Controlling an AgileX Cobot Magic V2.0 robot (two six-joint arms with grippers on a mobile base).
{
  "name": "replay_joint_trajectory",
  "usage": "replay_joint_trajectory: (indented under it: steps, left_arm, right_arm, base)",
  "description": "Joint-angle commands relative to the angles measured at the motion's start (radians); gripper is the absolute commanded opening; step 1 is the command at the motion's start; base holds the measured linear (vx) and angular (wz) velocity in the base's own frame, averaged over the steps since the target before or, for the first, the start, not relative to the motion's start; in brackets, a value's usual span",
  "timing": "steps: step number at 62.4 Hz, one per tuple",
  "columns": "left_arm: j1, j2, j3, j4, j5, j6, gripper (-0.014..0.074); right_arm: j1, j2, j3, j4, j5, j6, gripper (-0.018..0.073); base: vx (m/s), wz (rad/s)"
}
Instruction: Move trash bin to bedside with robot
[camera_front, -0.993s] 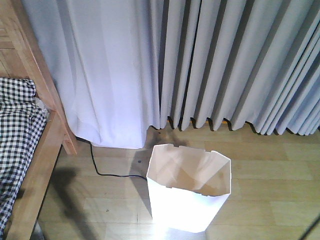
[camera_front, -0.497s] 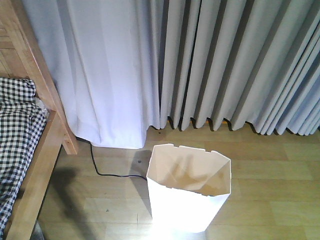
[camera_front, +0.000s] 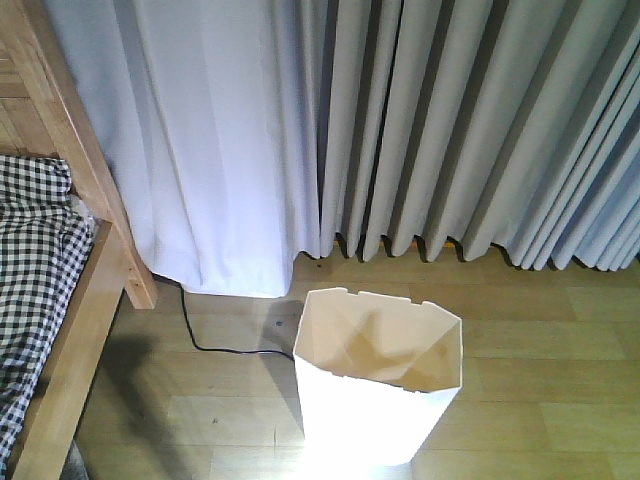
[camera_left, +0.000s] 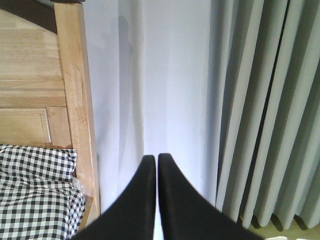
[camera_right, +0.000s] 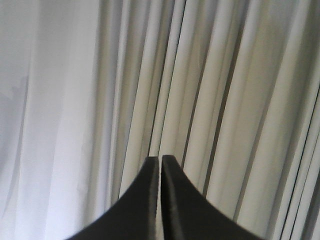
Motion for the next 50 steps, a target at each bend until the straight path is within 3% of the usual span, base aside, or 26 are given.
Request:
replay_joint_trajectory:
  steps: [1, 13, 17, 24, 37, 42, 50]
  left_arm:
    - [-0.006, -0.010, 0.028, -0.003, -0.078, -0.009, -0.0006]
    - [-0.006, -0.010, 0.028, -0.003, -0.078, -0.009, -0.0006]
    - [-0.006, -0.010, 0.028, -0.003, -0.078, -0.009, -0.0006]
    - [-0.006, -0.010, 0.028, -0.003, -0.078, -0.009, -0.0006]
    - [-0.006, -0.010, 0.028, -0.003, -0.078, -0.009, -0.0006]
    - [-0.006, -0.010, 0.028, -0.003, -0.078, -0.009, -0.0006]
    - [-0.006, -0.010, 0.028, -0.003, -0.078, -0.009, -0.0006]
  right_arm:
    - [-0.003, -0.007, -0.024, 0.014, -0.048, 0.004, -0.0011]
    - [-0.003, -0.007, -0.021, 0.013, -0.124, -0.016, -0.0011]
    - [-0.003, -0.007, -0.002, -0.031, -0.162, 0.013, -0.0011]
    - [-0.003, -0.008, 0.036, -0.266, -0.176, 0.242, -0.0011]
    - [-0.001, -0.008, 0.141, -0.823, -0.265, 0.868, -0.0011]
    - [0.000, -0.008, 0.191, -0.967, -0.311, 0.997, -0.0011]
    - [0.079, -0.009, 0.230, -1.038, -0.297, 1.024, -0.0011]
  base:
    - [0.00, 0.00]
    - [0.00, 0.00]
    - [0.00, 0.00]
    - [0.00, 0.00]
    - [0.00, 0.00]
    - [0.00, 0.00]
    - [0.00, 0.00]
